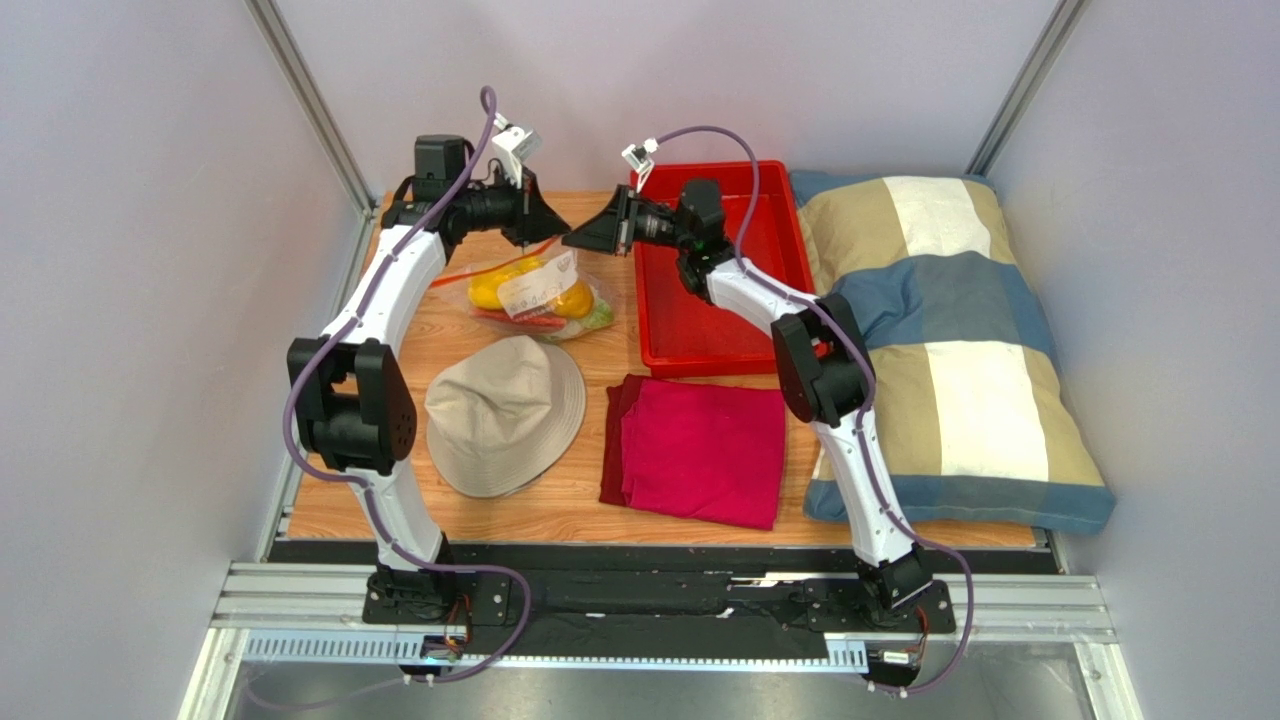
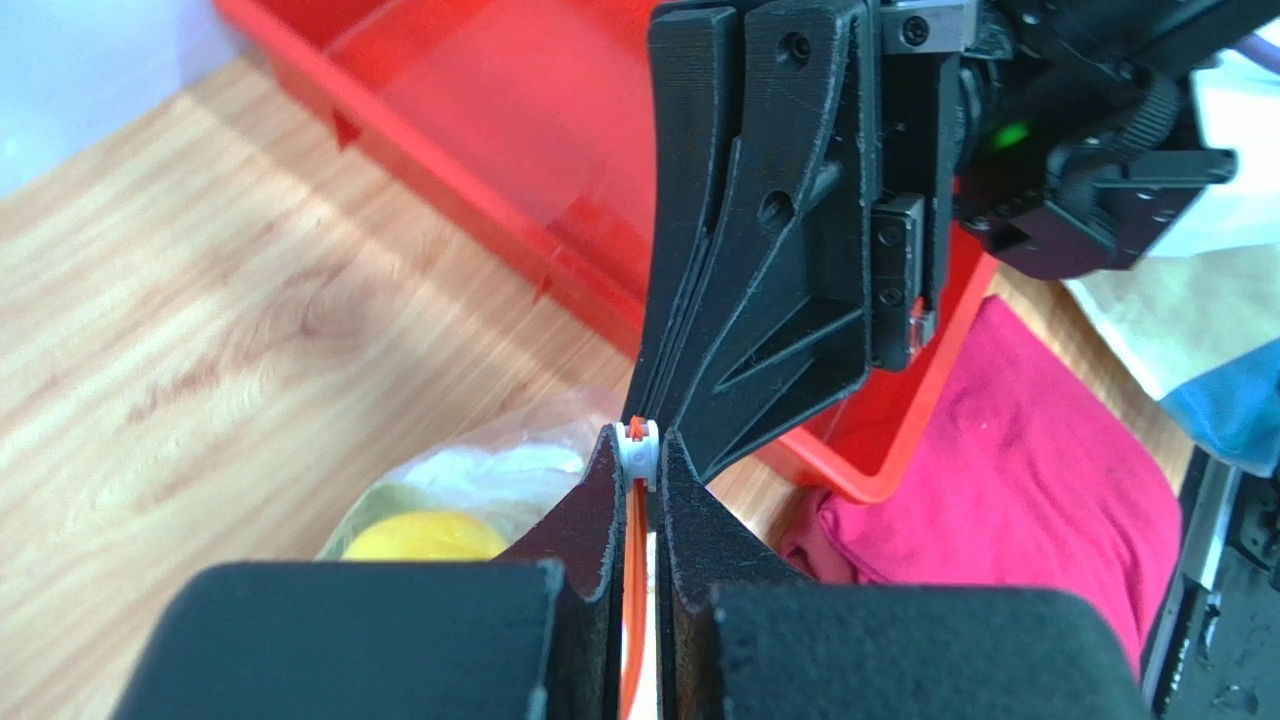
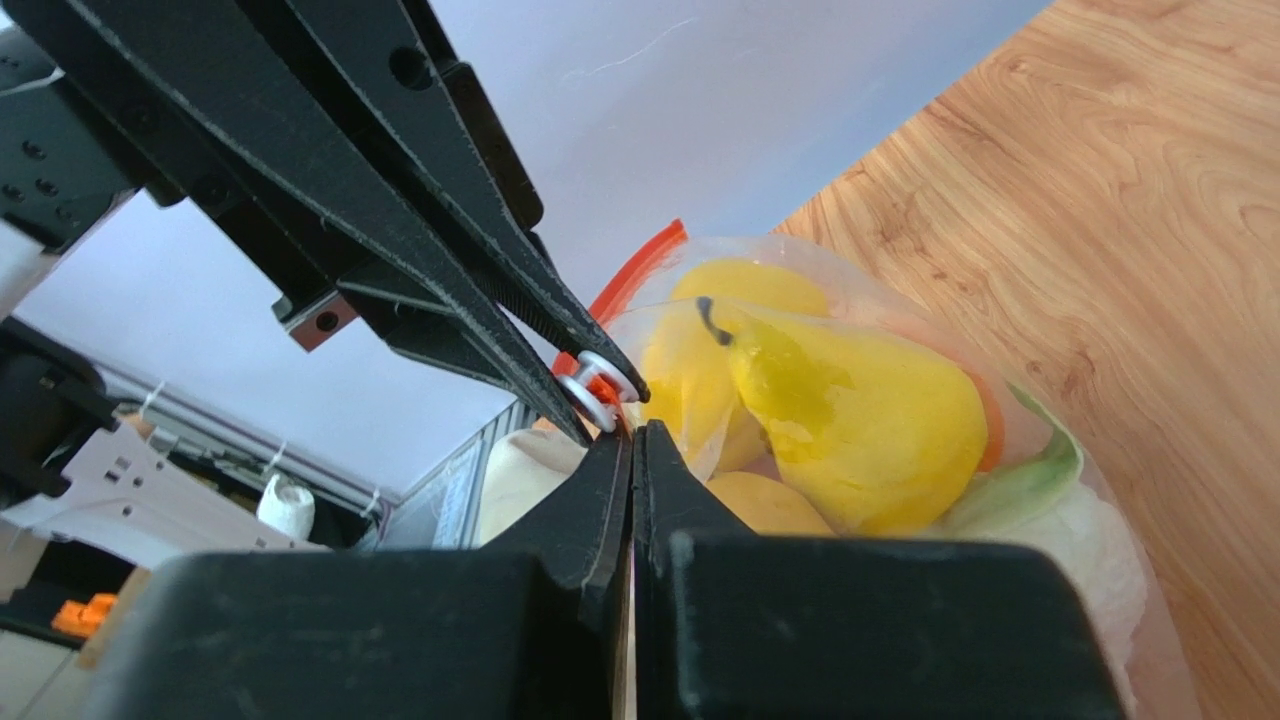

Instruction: Open the zip-top bag and remove the fake food

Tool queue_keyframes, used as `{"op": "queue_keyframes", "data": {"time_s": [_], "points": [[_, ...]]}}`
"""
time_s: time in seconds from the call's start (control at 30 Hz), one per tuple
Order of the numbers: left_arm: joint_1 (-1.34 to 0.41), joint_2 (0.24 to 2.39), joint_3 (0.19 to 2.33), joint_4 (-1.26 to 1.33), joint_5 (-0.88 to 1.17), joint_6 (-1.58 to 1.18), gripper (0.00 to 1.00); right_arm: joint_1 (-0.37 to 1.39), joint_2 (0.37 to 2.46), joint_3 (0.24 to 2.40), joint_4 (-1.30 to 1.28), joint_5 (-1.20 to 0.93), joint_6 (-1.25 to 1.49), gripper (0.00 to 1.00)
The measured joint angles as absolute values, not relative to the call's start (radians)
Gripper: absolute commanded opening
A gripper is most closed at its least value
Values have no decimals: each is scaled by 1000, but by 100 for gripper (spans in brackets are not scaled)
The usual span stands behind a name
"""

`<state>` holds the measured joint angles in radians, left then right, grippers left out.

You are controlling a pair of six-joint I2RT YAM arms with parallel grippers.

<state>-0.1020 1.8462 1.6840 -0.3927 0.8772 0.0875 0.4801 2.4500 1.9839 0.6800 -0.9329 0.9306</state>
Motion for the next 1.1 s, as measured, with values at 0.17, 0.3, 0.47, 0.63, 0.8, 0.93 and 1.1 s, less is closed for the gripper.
{"op": "queue_keyframes", "data": {"time_s": [0.17, 0.3, 0.47, 0.63, 0.8, 0.93, 1.1], "points": [[-102, 1840, 1640, -392, 838, 92, 0, 488, 2449, 1929, 701, -890, 972, 0], [-101, 1819, 1618, -407, 821, 94, 0, 482, 2448, 1919, 721, -847, 1000, 0], [-91, 1785, 1583, -427, 812, 94, 0, 457, 2424, 1892, 743, -777, 1024, 0], [-87, 1743, 1544, -450, 793, 94, 0, 454, 2407, 1876, 742, -722, 1032, 0], [-73, 1676, 1497, -506, 667, 67, 0, 446, 2406, 1891, 705, -675, 1023, 0], [-41, 1565, 1417, -576, 508, 21, 0, 443, 2413, 1950, 648, -652, 990, 0], [-11, 1476, 1374, -623, 455, -28, 0, 444, 2487, 2101, 596, -622, 949, 0]]}}
